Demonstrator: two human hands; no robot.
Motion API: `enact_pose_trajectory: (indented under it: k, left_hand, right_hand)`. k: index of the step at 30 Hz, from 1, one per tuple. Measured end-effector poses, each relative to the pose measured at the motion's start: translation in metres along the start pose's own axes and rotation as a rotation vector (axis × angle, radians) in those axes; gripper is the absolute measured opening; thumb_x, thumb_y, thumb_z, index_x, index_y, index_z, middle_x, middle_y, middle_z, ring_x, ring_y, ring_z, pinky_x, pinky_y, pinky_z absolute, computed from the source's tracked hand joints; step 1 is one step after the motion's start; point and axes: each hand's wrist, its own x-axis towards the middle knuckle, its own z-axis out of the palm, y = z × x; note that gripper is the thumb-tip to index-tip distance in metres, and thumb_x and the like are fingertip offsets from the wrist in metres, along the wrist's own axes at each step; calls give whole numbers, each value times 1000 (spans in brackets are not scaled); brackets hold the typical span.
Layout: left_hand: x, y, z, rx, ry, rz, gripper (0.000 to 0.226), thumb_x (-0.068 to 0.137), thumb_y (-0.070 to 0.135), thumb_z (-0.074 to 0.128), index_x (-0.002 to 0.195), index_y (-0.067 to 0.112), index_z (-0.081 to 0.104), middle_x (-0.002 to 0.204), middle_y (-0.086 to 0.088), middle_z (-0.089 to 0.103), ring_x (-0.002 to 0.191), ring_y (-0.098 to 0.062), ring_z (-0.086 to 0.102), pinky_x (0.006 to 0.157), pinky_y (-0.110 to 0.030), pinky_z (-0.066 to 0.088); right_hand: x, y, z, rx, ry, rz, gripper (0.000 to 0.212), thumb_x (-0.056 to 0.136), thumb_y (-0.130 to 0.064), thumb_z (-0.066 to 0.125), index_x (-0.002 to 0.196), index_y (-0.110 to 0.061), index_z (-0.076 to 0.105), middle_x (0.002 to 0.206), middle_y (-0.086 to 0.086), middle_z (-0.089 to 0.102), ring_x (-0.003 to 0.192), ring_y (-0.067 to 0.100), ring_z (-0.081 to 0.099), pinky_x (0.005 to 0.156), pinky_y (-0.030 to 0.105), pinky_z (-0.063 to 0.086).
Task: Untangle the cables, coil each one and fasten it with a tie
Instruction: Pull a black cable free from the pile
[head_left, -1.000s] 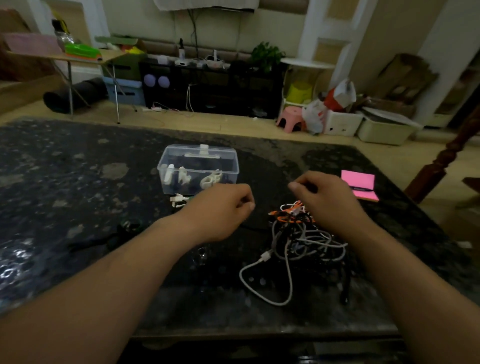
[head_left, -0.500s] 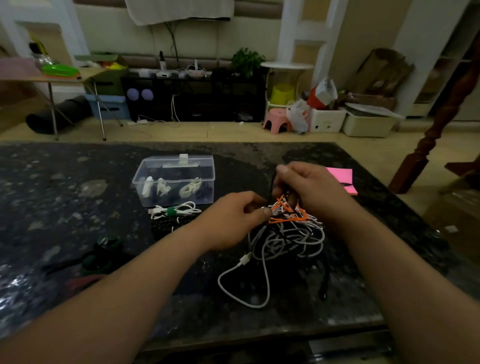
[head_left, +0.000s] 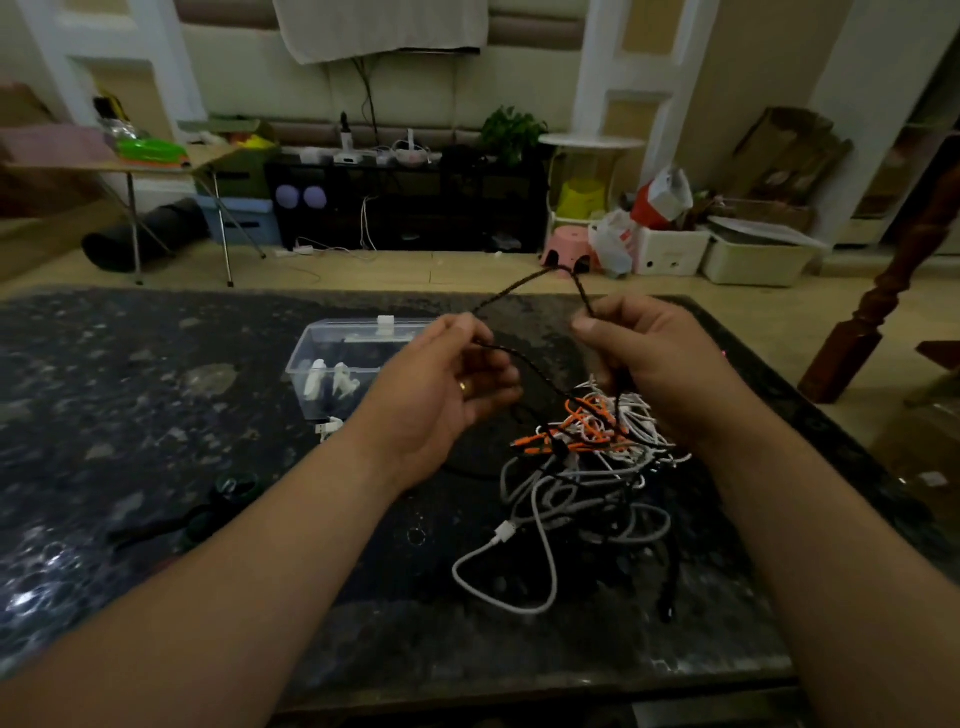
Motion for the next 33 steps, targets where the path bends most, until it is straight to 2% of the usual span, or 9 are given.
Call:
enact_pose_trajectory:
  k: [4,6,8,13,20,24,27,30,33]
  left_hand:
    - [2,10,-20,-246,53,-31,30,112,34,43,91,18,57,86,-5,66,90,-24,69,96,-47,60]
    - [2,18,-27,-358,82,-41,32,112,35,44,88,18,56,72,0,55,68,-15,59,74,-35,64]
    - [3,26,-35,-391,83,-46,33,112,36,44,85,19,55,63,6,40,52,-8,38,48,-19,45]
    - [9,35,-63,-122,168,-12,40,108,34,49,70,24,46,60,5,31,49,-10,25,41,-21,23]
    - [4,6,-88,967,276,-13,20,102,27,58,92,14,69,86,-3,74,74,-19,65,71,-37,58]
    - [-9,0,-82,1337,294,274,71,96,49,66,156,23,38,155,2,42,142,-17,40,118,-37,35]
    - [-19,-2,-66,1460,102,534,94,91,58,70,165,30,19,167,7,27,154,-12,19,129,-42,19]
    - [-18,-7,-60,1376,-78,396,77,95,47,71,160,36,30,151,7,50,143,-13,43,119,-44,40]
    - [-16,-4,-60,1117,-134,224,29,104,29,65,131,29,56,111,13,67,97,2,63,85,-35,55]
  right_hand:
    - [0,8,-12,-131,67,-3,6,98,-24,73,94,-21,76,58,-8,61,53,13,49,59,31,41]
    - [1,10,-16,-119,80,15,9,99,-27,73,91,-23,76,54,-11,57,49,9,44,54,27,38]
    - [2,10,-17,-107,72,37,18,99,-33,73,82,-24,75,51,-11,50,46,8,38,48,23,34]
    - [7,13,-16,72,44,144,22,103,-28,64,89,-15,74,54,-4,40,42,8,30,39,18,25]
    - [3,13,18,115,-65,224,23,108,-17,54,105,-13,76,66,0,46,46,8,31,41,19,21]
    - [-2,5,46,-88,-166,227,24,108,-27,57,107,-23,80,70,0,50,49,6,38,47,20,30]
    - [-3,-1,64,-114,-304,254,24,108,-29,58,106,-21,81,71,1,54,47,4,41,47,19,35]
    - [-1,-4,80,-30,-436,310,24,106,-26,61,102,-7,75,68,3,55,45,6,41,43,17,36]
    - [4,-6,86,11,-377,301,17,103,-27,66,99,-10,70,74,4,67,51,8,51,48,20,40]
